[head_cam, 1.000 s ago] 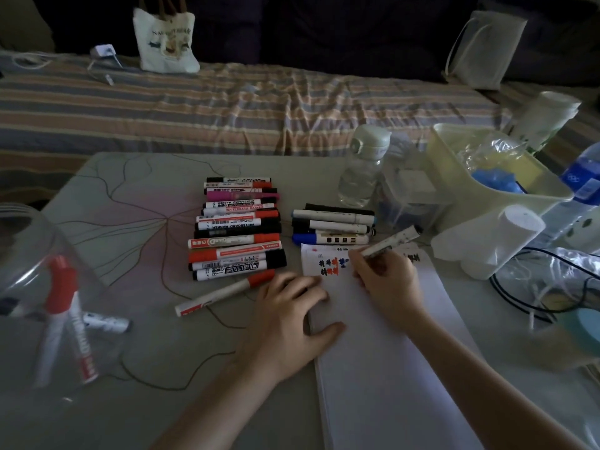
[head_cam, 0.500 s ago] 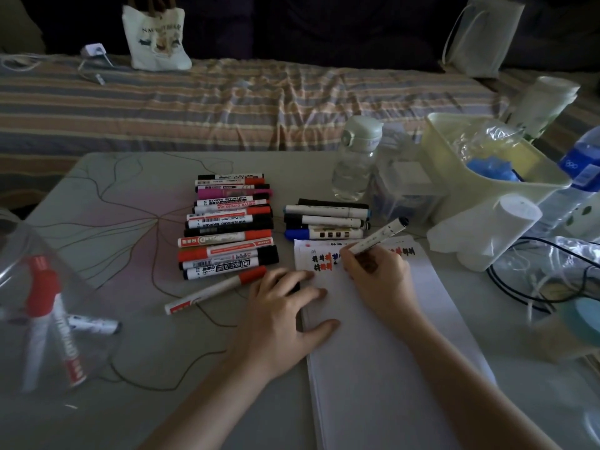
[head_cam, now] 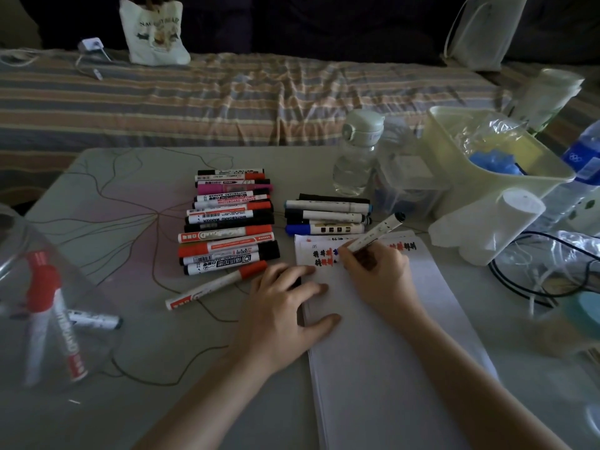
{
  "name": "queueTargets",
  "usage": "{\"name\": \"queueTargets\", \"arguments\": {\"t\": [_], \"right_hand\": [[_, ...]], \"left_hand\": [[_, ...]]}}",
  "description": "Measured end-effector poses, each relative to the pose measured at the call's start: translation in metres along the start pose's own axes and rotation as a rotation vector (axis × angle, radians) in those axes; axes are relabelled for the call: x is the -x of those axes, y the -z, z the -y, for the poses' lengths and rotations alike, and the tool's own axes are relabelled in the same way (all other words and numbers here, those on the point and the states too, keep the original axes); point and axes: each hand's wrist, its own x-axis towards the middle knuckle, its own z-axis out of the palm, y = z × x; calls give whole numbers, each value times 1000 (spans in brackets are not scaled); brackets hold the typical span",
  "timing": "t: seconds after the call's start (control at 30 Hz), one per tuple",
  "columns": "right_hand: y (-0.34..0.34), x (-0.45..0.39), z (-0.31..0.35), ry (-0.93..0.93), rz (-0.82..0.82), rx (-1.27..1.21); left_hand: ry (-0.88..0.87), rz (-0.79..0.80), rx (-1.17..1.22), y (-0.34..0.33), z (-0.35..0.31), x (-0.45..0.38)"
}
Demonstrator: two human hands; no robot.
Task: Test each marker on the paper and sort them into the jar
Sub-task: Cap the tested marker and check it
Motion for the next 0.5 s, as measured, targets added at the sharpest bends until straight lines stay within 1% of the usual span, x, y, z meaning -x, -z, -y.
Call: {"name": "queueTargets", "arguments": {"t": [0.07, 0.13, 0.33, 0.5], "right_hand": [[-2, 0, 1, 31, -29, 29], [-2, -2, -1, 10, -48, 34], [0, -1, -2, 8, 3, 19], [1, 0, 2, 0, -14, -1]], "left_hand": [[3, 1, 3, 1, 0, 0], [2, 5, 0, 0, 0, 0], [5, 12, -3, 2, -1, -1], [-2, -4, 5, 1, -1, -1]]}}
